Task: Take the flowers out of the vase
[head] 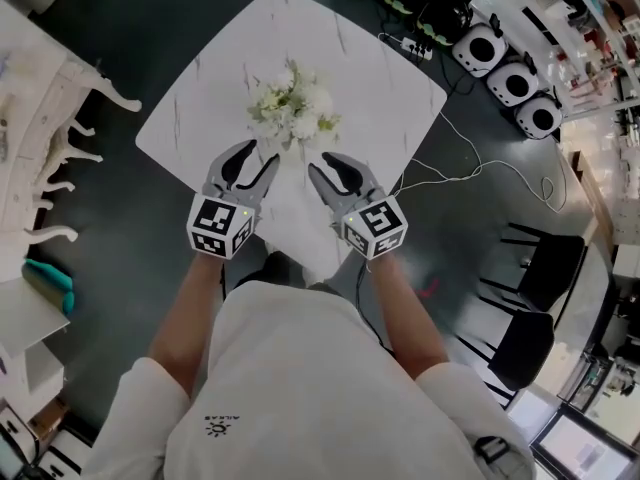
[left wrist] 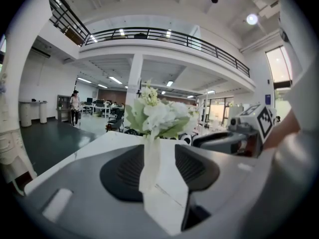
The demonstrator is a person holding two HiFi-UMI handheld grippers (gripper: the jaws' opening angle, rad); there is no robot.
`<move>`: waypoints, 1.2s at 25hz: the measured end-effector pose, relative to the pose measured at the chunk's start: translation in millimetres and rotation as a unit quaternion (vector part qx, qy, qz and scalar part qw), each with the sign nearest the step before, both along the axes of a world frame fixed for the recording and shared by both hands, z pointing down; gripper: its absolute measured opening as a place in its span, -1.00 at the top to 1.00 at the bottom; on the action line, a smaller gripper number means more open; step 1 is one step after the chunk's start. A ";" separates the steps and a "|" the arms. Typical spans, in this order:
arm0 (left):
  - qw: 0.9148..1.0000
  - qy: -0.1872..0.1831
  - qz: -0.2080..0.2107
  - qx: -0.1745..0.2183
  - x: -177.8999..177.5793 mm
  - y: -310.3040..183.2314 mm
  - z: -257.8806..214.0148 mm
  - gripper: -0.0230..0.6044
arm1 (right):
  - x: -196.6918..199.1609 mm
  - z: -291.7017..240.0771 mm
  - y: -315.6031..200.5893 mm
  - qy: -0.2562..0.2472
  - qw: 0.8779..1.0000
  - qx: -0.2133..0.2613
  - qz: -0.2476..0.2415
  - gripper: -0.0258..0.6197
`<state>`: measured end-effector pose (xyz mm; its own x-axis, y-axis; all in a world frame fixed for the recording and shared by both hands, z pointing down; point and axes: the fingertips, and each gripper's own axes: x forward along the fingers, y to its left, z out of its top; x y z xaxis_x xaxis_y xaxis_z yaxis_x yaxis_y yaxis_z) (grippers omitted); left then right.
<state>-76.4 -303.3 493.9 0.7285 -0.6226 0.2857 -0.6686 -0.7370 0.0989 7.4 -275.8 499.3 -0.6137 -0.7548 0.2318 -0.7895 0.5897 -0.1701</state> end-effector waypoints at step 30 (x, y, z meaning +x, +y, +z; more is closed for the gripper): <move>0.999 -0.037 -0.028 -0.023 -36.2 8.5 9.7 0.42 | -22.7 0.1 -80.8 0.007 0.994 0.104 -0.022 -0.43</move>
